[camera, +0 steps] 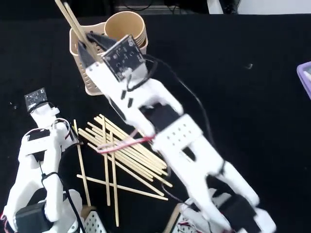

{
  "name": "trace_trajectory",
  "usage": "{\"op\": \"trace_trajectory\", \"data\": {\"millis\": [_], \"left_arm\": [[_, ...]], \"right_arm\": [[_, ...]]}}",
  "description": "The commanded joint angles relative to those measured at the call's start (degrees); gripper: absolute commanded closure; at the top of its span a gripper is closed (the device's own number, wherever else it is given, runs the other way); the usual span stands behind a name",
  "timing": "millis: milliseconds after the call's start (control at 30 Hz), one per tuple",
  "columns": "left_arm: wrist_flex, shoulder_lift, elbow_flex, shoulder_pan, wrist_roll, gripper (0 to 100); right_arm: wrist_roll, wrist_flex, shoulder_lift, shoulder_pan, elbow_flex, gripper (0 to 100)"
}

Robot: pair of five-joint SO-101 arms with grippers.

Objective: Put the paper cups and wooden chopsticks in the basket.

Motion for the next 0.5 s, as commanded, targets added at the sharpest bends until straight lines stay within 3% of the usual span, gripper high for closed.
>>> {"op": "trace_trajectory", "data": {"millis": [0,267,467], "left_arm": [[-0.8,-1.6,-0.3,0.6,0.0,82],[-0.8,-1.6,-0.3,0.6,-0.4,82],[-0.6,-1.6,-0.3,0.6,-0.4,82]], "right_arm": [[-0.9,-4.9,6.1,0.1,-10.2,98.7],[-0.9,-4.8,21.5,1.2,-33.5,98.7],[-0.6,1.0,30.1,2.3,-39.4,98.7]]}}
